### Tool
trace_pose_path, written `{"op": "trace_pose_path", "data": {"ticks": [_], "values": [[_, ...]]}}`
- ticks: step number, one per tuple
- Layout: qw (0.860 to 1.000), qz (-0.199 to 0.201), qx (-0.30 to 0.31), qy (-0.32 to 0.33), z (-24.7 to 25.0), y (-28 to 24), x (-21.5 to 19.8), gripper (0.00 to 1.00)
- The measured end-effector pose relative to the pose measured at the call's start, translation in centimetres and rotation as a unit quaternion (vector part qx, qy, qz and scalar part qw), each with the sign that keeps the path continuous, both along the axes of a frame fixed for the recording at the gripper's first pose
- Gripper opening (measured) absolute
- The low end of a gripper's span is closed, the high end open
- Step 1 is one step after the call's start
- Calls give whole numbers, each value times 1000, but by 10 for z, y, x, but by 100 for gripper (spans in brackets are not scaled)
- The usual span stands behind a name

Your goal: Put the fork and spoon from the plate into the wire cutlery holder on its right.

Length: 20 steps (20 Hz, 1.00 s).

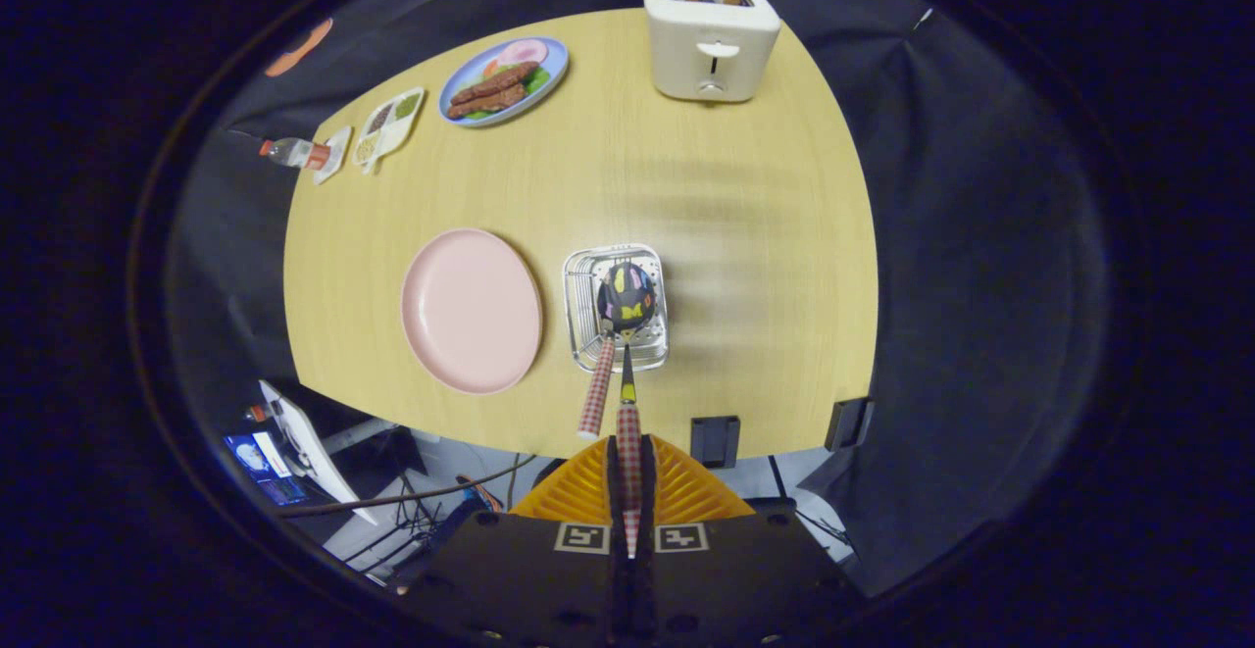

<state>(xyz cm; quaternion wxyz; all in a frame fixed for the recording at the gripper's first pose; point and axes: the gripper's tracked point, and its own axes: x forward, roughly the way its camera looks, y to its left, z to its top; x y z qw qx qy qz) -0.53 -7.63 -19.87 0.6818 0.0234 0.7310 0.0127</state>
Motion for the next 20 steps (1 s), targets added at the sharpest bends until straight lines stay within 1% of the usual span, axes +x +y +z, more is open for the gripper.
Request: {"op": "trace_pose_path", "data": {"ticks": [3,6,7,11,14,16,17,18,20], "values": [[999,-16,16,44,-14,3,2,2],[998,-28,16,53,-21,0,11,2],[998,-34,16,54,-24,-1,15,4],[994,-62,32,83,-36,2,18,5],[994,-66,36,83,-38,4,22,5],[995,-67,35,69,-37,4,27,13],[995,-68,37,58,-33,5,31,23],[996,-65,34,43,-31,4,34,29],[998,-48,36,-2,-22,4,44,37]]}}
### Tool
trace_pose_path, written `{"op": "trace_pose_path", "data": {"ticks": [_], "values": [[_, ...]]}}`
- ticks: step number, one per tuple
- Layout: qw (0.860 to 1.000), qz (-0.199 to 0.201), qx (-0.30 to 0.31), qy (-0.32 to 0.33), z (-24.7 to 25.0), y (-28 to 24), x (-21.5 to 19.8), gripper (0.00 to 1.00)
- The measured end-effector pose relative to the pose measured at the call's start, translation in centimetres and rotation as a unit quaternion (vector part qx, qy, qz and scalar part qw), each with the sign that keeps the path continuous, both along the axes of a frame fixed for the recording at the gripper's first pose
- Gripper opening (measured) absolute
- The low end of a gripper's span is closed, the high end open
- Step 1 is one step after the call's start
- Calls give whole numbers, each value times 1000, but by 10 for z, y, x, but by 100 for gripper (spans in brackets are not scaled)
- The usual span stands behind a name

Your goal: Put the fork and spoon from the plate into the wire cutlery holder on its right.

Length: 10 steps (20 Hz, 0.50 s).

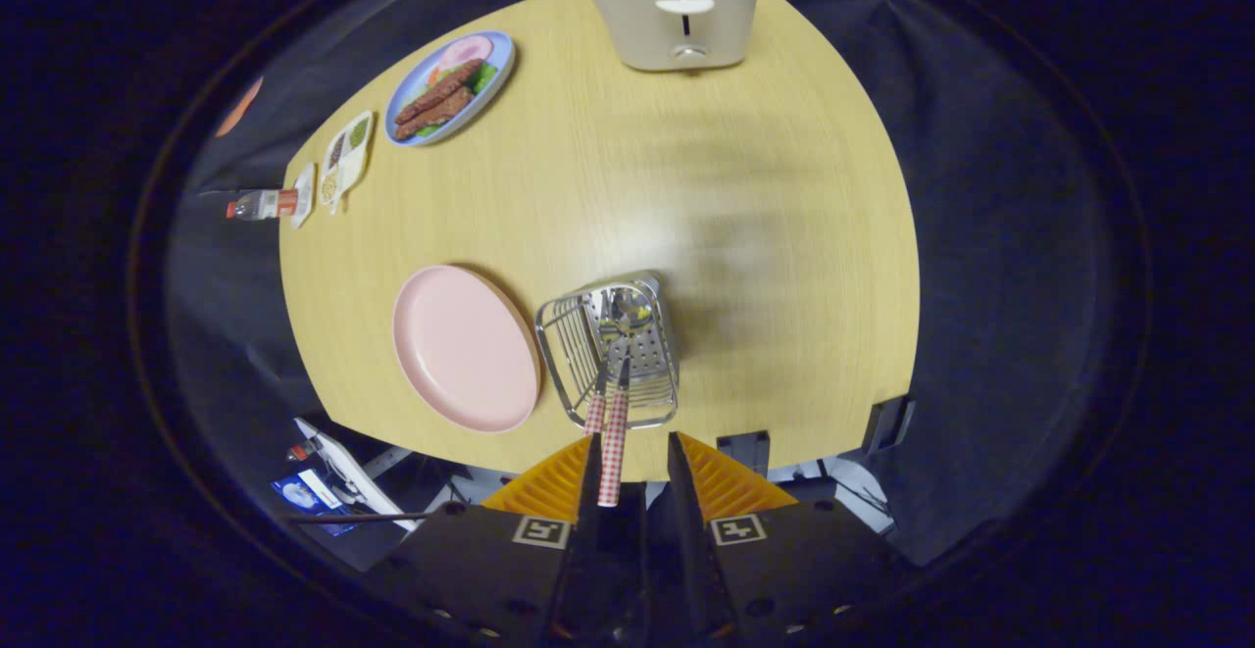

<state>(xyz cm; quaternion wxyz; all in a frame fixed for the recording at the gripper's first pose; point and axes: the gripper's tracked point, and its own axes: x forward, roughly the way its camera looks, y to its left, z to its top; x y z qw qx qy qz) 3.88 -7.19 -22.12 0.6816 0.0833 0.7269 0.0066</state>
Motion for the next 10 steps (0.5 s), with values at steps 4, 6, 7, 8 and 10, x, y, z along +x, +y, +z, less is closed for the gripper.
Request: {"op": "trace_pose_path", "data": {"ticks": [4,6,7,8,10], "values": [[991,20,-18,-128,27,2,29,72],[976,36,-27,-212,45,8,45,82],[964,47,-30,-259,60,12,47,86],[951,53,-28,-304,75,18,48,88],[917,58,-21,-394,107,33,45,89]]}}
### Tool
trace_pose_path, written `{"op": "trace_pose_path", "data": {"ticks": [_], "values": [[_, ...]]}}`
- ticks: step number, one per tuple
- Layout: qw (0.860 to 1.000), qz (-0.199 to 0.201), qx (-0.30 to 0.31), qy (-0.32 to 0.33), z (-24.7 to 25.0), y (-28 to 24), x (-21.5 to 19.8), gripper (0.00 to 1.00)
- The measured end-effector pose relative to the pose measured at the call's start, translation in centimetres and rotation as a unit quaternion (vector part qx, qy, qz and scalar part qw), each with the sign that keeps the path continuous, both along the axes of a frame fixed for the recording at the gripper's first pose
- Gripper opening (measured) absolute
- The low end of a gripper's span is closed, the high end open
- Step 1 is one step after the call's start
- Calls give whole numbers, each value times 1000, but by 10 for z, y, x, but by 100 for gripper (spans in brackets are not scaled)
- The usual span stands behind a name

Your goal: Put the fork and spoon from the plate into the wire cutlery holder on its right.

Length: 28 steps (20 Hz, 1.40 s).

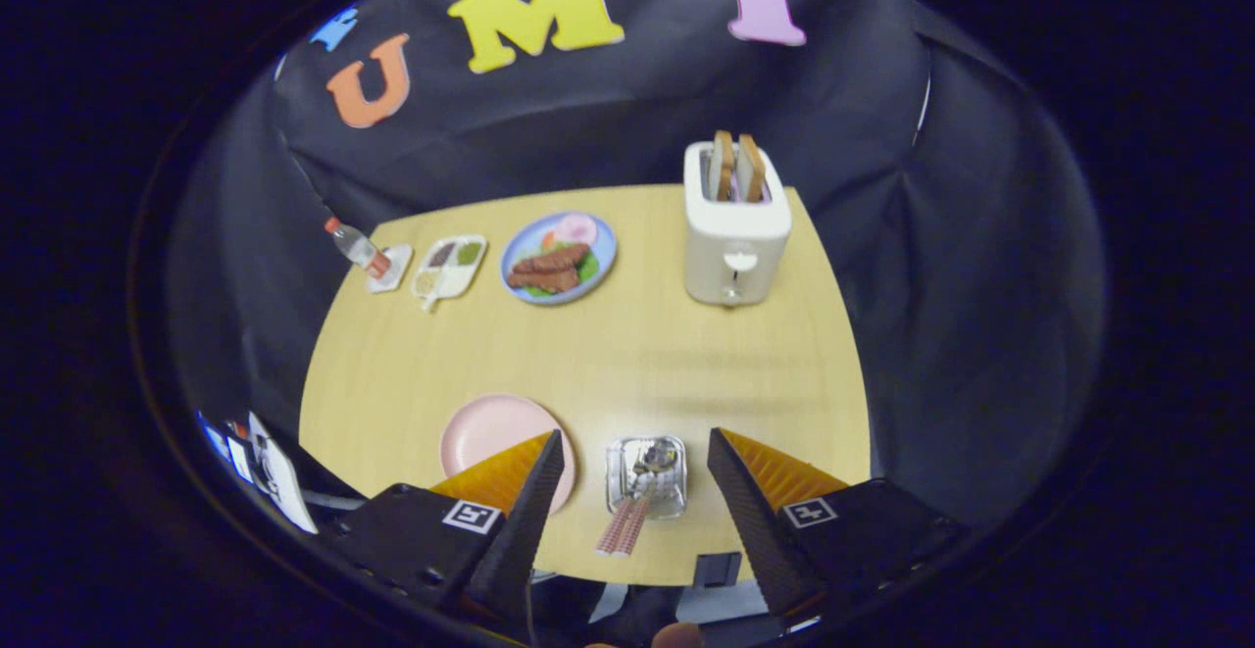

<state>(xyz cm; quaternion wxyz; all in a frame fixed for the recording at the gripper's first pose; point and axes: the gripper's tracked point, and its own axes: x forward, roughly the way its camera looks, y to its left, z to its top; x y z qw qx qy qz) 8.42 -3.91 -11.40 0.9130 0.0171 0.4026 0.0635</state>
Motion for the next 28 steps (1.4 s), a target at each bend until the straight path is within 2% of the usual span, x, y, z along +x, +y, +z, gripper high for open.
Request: {"op": "trace_pose_path", "data": {"ticks": [2,4,7,11,12,15,21,28], "values": [[996,1,5,-95,42,4,-19,88],[981,-3,6,-193,81,10,-33,88],[953,-15,-7,-302,122,16,-56,88],[909,-44,-26,-414,153,9,-87,89],[902,-54,-34,-427,154,5,-93,89],[903,-59,-28,-425,149,12,-111,91],[912,-74,-1,-403,137,17,-112,93],[913,-77,4,-400,135,21,-107,93]]}}
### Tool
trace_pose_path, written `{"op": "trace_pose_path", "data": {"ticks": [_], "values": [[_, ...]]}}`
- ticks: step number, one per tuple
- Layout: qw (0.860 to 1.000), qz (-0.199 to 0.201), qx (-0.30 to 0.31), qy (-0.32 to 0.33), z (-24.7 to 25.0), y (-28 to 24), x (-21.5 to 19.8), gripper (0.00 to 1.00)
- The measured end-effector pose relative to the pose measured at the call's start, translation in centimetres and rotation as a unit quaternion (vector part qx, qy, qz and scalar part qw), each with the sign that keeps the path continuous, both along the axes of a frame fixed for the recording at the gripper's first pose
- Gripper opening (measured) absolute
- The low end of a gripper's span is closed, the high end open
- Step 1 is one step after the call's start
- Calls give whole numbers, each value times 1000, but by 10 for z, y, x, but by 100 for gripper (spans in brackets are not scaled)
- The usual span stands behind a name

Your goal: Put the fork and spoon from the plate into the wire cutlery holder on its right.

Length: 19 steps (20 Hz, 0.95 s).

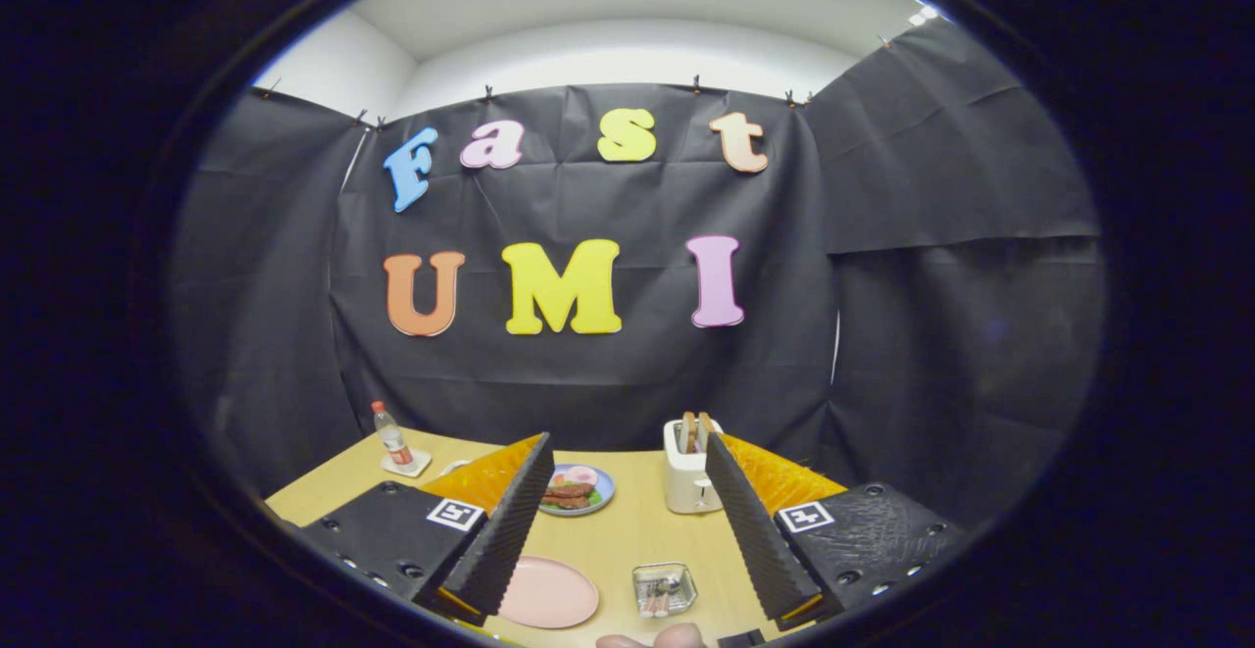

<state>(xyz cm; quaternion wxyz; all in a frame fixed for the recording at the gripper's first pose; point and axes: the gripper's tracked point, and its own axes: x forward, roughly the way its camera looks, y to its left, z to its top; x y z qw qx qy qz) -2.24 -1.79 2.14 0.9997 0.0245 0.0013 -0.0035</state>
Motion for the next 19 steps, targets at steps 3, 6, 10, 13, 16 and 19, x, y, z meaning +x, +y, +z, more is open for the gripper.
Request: {"op": "trace_pose_path", "data": {"ticks": [3,6,10,13,16,19], "values": [[1000,-2,0,-6,3,0,1,93],[1000,-1,3,-5,1,2,2,93],[1000,-1,5,-3,1,0,8,93],[1000,1,4,-4,0,1,8,93],[1000,4,3,-5,0,4,9,93],[1000,9,-1,-17,7,7,6,93]]}}
